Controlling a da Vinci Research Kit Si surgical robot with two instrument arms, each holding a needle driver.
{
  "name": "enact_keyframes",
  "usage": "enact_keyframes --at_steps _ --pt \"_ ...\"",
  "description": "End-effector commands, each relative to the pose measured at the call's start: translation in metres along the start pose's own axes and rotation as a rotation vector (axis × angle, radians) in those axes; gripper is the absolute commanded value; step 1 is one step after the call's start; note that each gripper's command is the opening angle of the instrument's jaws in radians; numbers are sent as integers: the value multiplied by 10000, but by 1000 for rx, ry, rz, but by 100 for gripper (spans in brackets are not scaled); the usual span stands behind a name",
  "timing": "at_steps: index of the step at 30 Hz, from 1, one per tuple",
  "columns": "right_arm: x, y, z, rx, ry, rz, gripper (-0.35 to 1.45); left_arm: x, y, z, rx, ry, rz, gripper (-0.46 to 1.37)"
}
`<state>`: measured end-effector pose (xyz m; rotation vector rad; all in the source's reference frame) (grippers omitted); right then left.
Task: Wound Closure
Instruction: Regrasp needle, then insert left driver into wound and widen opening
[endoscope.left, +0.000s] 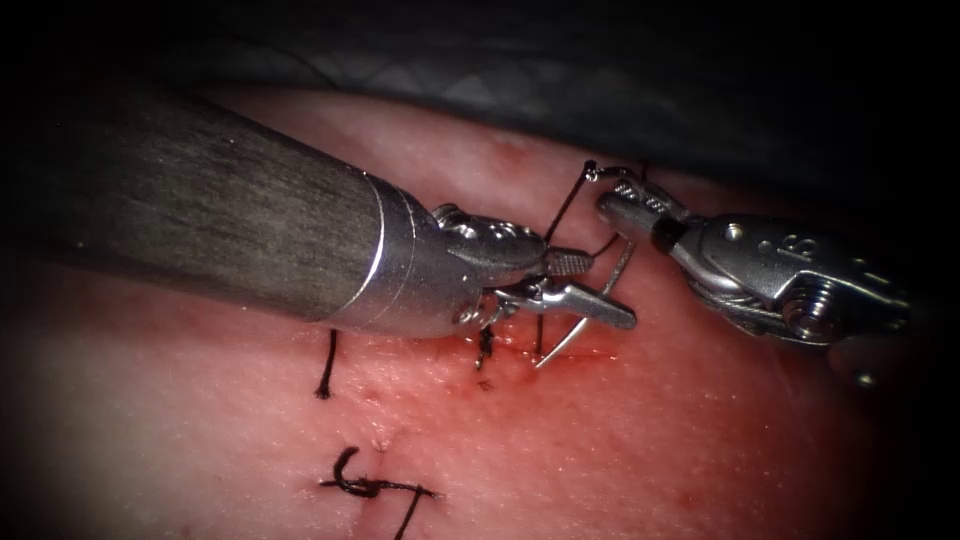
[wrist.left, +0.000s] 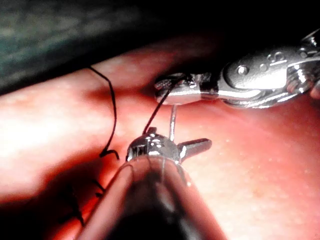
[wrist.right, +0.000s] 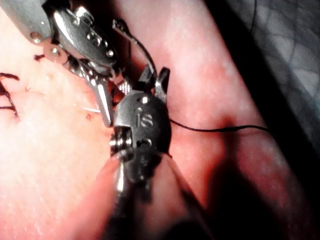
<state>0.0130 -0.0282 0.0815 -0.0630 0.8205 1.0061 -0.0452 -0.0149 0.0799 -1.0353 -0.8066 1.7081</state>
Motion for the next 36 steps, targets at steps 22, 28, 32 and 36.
enact_keyframes --at_steps 22,28,32,36 --pt "17 40 0 139 86 -39 -35 -33 53 -52 -403 56 165 73" --pt "29 56 -11 159 100 -31 -35 -47 52 -76 -521 -34 132 107" --pt "29 68 -12 170 136 -18 -35 -51 36 -90 -518 -41 102 96" --pt "26 70 -9 179 164 65 -35 -51 11 -85 -498 -29 84 68"
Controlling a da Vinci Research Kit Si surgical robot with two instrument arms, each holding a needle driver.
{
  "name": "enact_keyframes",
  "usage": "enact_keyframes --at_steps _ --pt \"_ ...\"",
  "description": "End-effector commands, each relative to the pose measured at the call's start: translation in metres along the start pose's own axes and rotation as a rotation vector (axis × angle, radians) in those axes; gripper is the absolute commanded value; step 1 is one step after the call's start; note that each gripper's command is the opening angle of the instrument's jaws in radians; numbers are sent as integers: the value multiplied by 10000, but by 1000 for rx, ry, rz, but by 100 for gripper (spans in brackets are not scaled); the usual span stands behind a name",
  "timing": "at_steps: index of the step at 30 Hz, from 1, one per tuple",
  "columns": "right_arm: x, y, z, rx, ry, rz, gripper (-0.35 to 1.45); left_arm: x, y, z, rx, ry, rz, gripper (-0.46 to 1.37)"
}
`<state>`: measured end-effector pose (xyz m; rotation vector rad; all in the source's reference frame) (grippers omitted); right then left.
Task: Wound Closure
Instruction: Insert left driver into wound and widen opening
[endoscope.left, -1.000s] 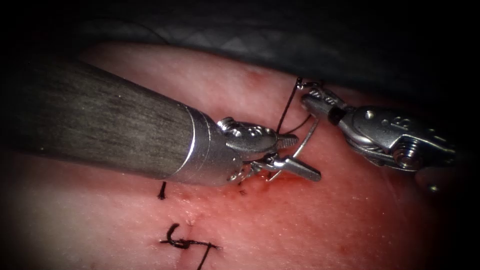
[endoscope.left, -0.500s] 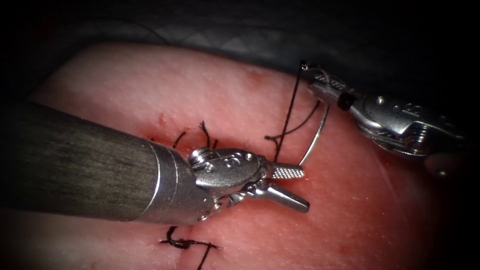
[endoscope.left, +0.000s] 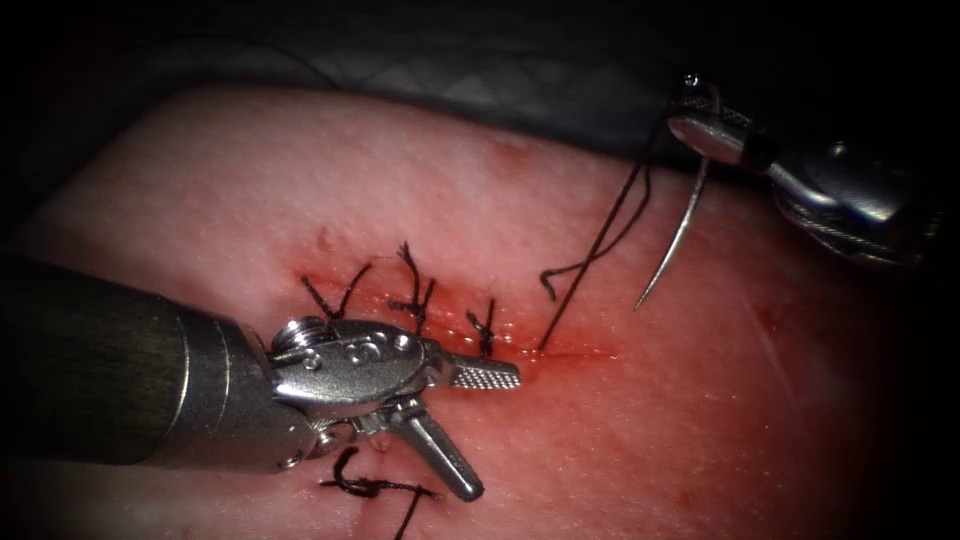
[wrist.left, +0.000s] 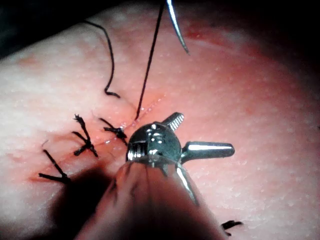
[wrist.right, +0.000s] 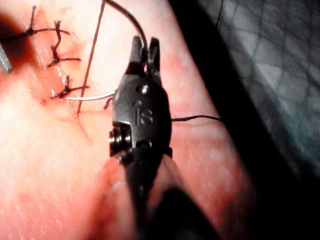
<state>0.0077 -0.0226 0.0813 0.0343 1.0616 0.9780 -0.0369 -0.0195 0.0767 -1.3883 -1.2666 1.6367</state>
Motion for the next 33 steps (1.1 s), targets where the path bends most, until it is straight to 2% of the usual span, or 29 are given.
enact_keyframes --at_steps 1,4,5,7,9,11,17,20,27,33 --pt "-5 -3 1 14 12 47 -35 -1 -10 2 20 12 4 56" --pt "-12 -3 2 46 26 116 -35 -3 -26 7 59 -4 9 37" --pt "-20 -4 2 91 49 173 -35 -7 -46 16 124 -72 32 9" --pt "-21 -4 3 117 70 192 -35 -10 -56 22 156 -104 35 -6" --pt "-21 -5 4 153 75 197 -35 -13 -73 32 216 -139 53 -35" --pt "-21 -6 4 175 81 192 -35 -15 -86 39 279 -175 63 -35" --pt "-21 -8 6 156 105 192 -35 -13 -109 44 398 -276 80 -35" --pt "-21 -8 6 157 105 192 -35 -15 -117 41 438 -316 85 -35" --pt "-21 -8 6 157 108 192 -35 -35 -131 35 476 -407 95 -35" --pt "-21 -9 6 161 110 192 -35 -43 -141 34 483 -432 80 -35"
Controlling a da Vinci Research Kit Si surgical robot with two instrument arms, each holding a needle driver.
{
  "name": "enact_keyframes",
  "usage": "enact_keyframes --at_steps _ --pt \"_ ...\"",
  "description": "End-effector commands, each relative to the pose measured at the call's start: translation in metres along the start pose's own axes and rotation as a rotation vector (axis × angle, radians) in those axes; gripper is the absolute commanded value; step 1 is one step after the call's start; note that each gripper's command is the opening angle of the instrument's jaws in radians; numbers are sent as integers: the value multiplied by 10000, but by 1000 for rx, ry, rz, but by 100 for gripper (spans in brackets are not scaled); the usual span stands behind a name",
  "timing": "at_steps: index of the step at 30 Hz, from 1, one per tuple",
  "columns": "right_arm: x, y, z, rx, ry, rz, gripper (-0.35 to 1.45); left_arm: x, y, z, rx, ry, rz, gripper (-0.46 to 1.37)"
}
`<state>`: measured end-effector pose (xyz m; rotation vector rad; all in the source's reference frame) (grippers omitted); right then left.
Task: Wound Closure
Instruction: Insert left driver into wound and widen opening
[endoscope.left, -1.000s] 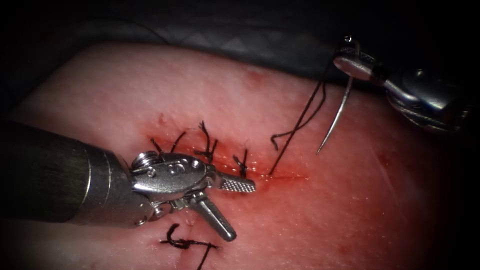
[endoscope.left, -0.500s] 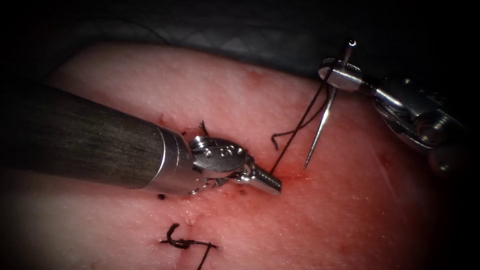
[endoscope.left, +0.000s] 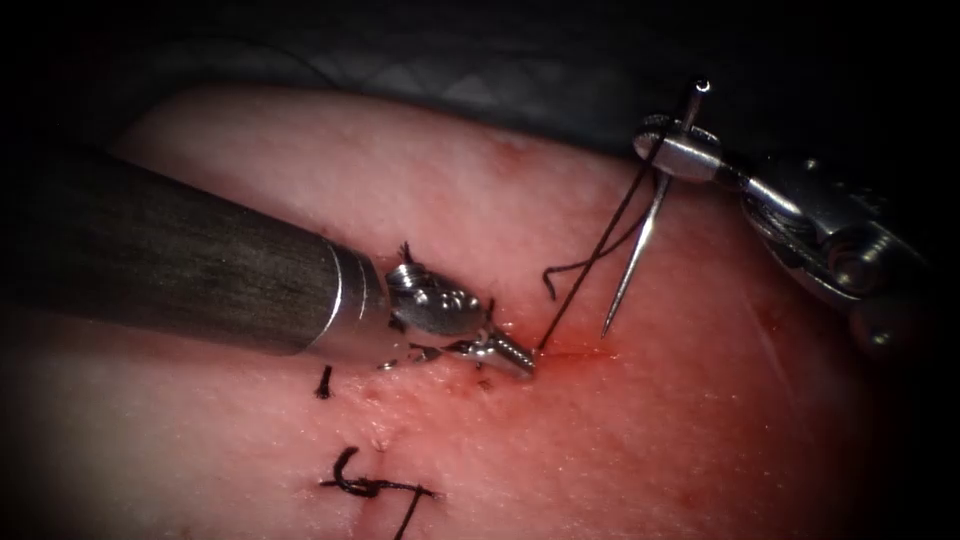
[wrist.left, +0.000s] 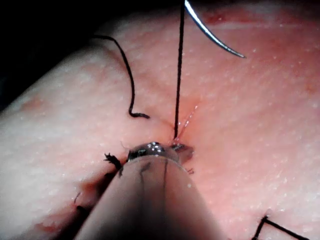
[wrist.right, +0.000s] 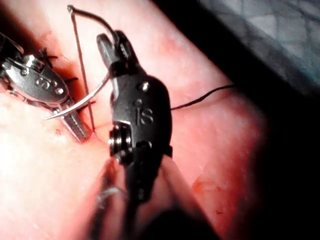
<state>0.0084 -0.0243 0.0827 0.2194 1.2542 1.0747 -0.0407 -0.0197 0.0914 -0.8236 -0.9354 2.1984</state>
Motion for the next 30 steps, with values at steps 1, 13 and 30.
enact_keyframes --at_steps 1,13,30 --pt "-1 0 0 4 -2 -1 -35 1 -1 0 -6 -1 2 -35" --pt "-8 -11 0 37 -13 -6 -35 -4 -24 16 56 -62 1 -35" --pt "-31 -20 13 129 -40 -35 -35 -10 -35 20 215 -247 41 -35"
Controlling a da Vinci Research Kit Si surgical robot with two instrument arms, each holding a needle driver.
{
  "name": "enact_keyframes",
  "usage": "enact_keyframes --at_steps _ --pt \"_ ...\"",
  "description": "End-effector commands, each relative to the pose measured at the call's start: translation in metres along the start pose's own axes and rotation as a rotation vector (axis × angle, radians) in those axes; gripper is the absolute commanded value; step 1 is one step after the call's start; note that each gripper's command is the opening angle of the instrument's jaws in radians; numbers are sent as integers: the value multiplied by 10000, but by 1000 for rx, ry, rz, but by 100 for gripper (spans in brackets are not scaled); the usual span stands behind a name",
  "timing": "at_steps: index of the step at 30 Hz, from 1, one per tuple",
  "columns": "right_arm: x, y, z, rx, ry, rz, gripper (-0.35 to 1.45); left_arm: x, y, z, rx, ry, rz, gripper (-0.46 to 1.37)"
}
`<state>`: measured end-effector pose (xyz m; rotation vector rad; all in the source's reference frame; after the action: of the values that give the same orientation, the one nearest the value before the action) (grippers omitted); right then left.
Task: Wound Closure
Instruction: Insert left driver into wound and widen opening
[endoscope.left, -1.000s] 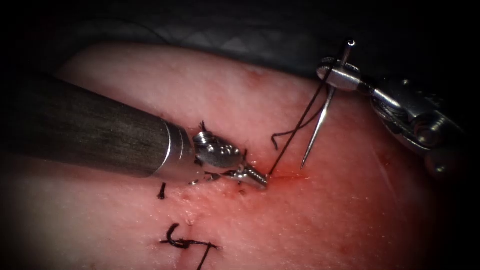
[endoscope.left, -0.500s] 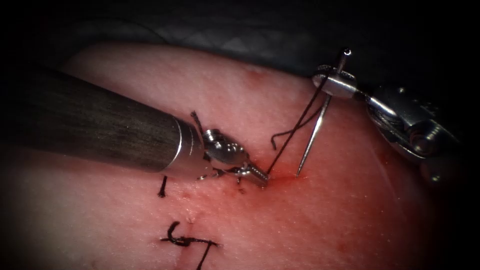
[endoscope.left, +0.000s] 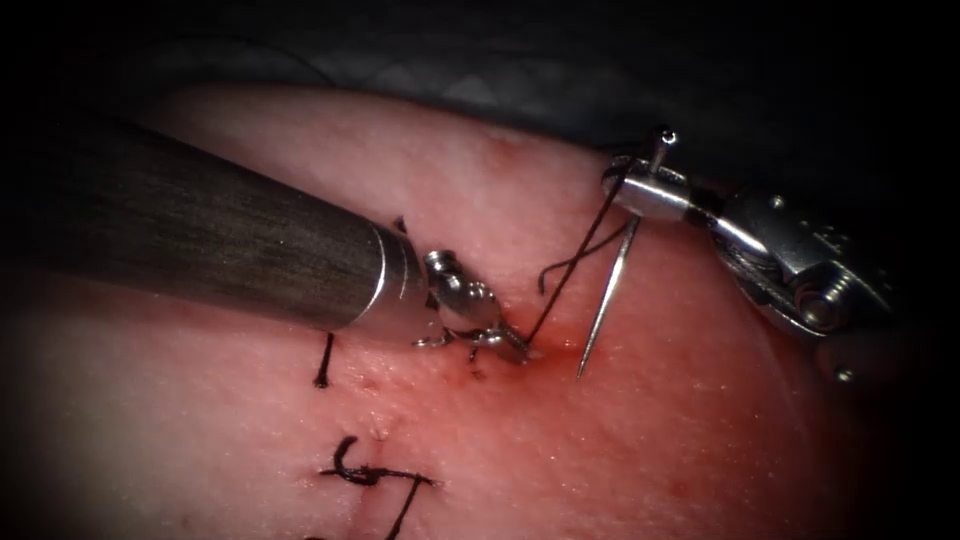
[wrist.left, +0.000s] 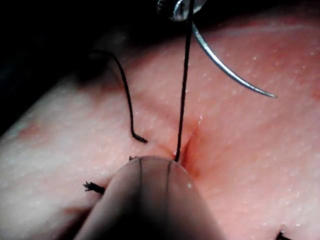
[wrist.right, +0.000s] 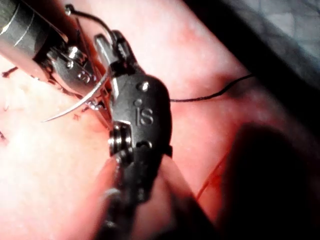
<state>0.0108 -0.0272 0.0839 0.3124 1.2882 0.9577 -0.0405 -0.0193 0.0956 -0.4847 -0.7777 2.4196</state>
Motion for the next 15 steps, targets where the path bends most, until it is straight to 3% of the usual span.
enact_keyframes --at_steps 1,5,6,15 --pt "0 0 0 1 -1 -1 -35 0 0 0 0 -6 3 -35" --pt "-9 -1 1 10 -2 -8 -35 -5 0 7 47 -83 10 -35" --pt "-11 0 2 10 -1 -11 -35 -6 -1 8 55 -93 11 -27" --pt "-25 -1 6 16 4 -28 -35 -12 -1 17 83 -129 40 -11"
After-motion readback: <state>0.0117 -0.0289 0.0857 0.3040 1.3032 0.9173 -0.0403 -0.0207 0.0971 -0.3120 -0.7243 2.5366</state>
